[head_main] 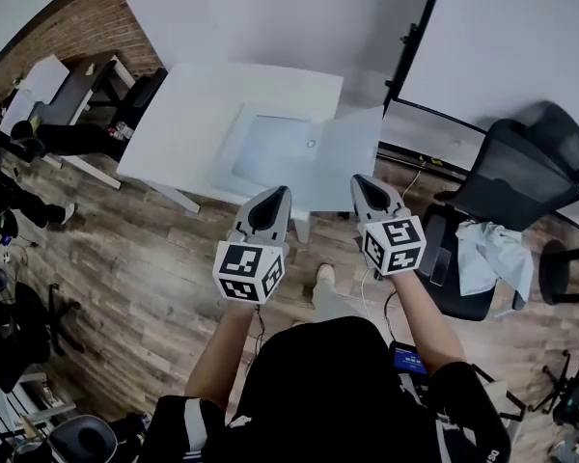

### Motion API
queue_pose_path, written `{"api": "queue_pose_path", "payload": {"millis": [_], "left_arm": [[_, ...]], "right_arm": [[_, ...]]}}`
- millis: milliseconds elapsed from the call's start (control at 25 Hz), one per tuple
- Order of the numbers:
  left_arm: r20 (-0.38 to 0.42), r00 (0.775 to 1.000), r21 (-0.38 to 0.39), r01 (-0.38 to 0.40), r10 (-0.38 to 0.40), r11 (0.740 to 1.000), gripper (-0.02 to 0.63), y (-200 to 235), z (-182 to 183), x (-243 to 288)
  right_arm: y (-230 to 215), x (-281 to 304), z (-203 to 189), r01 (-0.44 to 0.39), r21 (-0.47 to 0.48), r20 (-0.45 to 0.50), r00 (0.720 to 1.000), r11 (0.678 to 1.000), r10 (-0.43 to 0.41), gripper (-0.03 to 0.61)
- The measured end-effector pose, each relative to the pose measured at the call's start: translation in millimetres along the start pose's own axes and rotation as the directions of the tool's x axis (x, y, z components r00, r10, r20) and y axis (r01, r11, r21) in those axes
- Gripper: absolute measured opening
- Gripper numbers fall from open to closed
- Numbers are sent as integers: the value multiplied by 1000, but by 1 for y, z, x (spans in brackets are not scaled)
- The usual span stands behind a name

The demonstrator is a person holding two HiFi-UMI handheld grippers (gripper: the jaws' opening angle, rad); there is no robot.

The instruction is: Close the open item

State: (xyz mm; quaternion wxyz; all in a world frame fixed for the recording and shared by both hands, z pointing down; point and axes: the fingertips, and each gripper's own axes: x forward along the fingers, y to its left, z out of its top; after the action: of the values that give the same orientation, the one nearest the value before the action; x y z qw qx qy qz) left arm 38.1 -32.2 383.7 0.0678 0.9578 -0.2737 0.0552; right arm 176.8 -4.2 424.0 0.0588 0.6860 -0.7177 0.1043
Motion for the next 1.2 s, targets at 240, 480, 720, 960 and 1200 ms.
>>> {"api": "queue_pose_path", "payload": {"millis": [240,480,720,960,1200], "left_arm": [[-36,997,0,62,-62,998,11,-8,-8,54],[-76,990,-2,117,-117,993,11,-17,-16,100],[-116,982,-11,148,-149,989,11,-20,-28,140],[-147,976,-7,161,-160,987,11,-11,-36,170],[-159,976,-19,148,-149,989,11,-1,-39,188]], "right_arm": [[-53,8,-17,74,25,-35,997,997,-73,37],[-94,19,-38,128,52,-80,989,990,-123,37],[-127,33,-58,157,78,-130,981,985,-146,37],[-149,55,-76,169,76,-183,971,983,-153,37],[-161,73,-86,158,81,-212,968,984,-138,37]]}}
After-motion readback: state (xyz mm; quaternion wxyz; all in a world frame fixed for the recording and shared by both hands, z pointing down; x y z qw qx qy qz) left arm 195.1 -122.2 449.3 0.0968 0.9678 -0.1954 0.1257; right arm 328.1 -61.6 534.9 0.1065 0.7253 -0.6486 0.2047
